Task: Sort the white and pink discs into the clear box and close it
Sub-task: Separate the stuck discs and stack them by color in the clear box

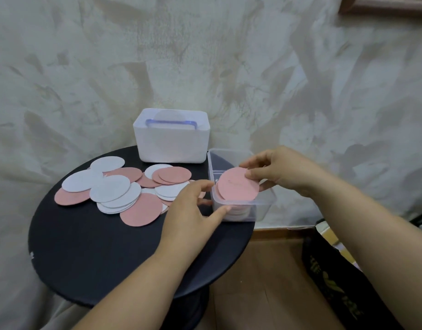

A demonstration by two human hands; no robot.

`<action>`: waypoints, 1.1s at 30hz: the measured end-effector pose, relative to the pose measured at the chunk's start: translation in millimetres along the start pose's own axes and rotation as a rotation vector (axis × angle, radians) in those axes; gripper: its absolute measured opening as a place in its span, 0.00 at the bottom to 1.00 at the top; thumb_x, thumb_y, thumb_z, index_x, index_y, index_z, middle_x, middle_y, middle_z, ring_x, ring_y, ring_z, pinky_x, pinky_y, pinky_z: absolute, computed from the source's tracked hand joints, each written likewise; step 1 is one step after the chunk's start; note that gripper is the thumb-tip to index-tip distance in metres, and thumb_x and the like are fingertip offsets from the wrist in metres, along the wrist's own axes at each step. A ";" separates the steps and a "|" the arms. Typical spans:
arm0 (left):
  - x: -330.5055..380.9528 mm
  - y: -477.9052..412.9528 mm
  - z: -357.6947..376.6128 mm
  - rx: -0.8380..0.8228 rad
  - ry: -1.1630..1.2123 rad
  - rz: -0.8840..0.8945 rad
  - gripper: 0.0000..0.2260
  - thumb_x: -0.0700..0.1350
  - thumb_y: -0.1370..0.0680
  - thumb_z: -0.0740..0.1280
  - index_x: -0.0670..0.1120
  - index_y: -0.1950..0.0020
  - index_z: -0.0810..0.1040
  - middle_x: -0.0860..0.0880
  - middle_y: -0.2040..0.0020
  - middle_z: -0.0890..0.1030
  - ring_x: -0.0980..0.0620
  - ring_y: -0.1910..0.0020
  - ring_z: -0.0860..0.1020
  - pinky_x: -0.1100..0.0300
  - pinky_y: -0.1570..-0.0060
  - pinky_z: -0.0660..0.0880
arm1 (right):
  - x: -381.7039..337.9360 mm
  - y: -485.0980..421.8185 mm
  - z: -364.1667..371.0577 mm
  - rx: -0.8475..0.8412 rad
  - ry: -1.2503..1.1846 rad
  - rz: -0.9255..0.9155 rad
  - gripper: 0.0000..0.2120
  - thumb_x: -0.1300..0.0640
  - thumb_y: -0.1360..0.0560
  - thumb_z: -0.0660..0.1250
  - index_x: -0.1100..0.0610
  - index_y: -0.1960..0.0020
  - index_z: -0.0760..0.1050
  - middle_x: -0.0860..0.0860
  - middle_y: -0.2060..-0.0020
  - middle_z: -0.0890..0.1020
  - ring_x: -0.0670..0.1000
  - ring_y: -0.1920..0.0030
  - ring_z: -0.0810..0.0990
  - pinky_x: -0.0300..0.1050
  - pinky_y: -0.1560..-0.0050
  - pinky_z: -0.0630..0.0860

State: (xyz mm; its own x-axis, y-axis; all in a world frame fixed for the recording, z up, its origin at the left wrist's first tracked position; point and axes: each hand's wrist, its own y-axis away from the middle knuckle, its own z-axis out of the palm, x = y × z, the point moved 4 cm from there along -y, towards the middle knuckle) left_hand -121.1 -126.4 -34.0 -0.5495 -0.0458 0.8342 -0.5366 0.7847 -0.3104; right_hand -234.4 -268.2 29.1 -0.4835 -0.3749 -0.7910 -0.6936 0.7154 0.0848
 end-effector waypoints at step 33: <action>0.7 4.8 1.0 -0.016 0.048 -0.006 0.19 0.47 0.30 0.73 0.55 0.42 0.74 0.58 0.45 0.76 0.62 0.55 0.78 0.60 0.53 0.78 | -8.1 -5.8 18.6 -0.035 0.572 -0.136 0.20 0.48 0.30 0.72 0.52 0.41 0.78 0.46 0.48 0.82 0.38 0.62 0.74 0.25 0.64 0.66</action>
State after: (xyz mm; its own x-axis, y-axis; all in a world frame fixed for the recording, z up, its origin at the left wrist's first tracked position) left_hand -124.6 -123.3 -35.3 -0.5150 -0.0210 0.8569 -0.5292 0.7942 -0.2986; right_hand -216.5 -258.4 23.7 -0.5935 -0.7276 -0.3441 -0.7822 0.6222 0.0334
